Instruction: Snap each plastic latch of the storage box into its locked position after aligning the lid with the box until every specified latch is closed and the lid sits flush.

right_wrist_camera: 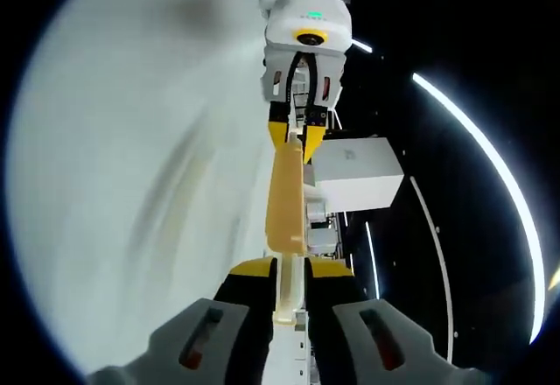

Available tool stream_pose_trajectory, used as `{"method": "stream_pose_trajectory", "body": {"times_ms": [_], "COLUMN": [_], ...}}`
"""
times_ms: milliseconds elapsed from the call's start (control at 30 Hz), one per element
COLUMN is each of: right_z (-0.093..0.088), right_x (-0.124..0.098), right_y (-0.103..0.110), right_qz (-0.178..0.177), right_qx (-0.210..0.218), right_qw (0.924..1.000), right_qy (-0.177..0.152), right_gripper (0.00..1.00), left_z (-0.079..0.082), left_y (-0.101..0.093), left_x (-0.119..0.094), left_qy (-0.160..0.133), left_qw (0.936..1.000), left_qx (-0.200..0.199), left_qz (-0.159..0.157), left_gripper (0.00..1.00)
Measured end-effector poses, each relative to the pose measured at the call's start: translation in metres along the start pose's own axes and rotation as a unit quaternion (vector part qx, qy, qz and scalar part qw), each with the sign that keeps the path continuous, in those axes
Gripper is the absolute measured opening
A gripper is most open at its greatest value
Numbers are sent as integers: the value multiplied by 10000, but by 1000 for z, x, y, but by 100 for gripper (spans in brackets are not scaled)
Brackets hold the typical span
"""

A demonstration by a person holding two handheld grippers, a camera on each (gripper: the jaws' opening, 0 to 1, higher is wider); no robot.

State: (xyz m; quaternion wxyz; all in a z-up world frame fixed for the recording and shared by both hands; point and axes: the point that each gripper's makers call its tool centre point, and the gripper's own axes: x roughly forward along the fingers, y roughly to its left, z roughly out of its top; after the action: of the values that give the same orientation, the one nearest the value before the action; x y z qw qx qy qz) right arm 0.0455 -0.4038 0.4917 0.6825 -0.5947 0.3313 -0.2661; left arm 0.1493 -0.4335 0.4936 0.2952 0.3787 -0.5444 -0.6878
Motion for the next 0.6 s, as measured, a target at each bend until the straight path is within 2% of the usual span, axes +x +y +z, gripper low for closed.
{"method": "stream_pose_trajectory", "body": {"times_ms": [467,600], "right_z": [-3,-4], "right_x": [-2,-2], "right_y": [0,-1], "right_qz": [-19,-49], "right_qx": [132,213], "right_qw": [9999,9997], "right_qy": [98,148], "right_gripper": [10,10], "left_z": [8,11], "left_y": [-3,3], "left_x": [-3,-6], "left_qy": [-224,-318], "left_qw": [9981,9970], "left_qx": [-327,-531], "left_qz": [-466,-455], "left_gripper": [13,18]}}
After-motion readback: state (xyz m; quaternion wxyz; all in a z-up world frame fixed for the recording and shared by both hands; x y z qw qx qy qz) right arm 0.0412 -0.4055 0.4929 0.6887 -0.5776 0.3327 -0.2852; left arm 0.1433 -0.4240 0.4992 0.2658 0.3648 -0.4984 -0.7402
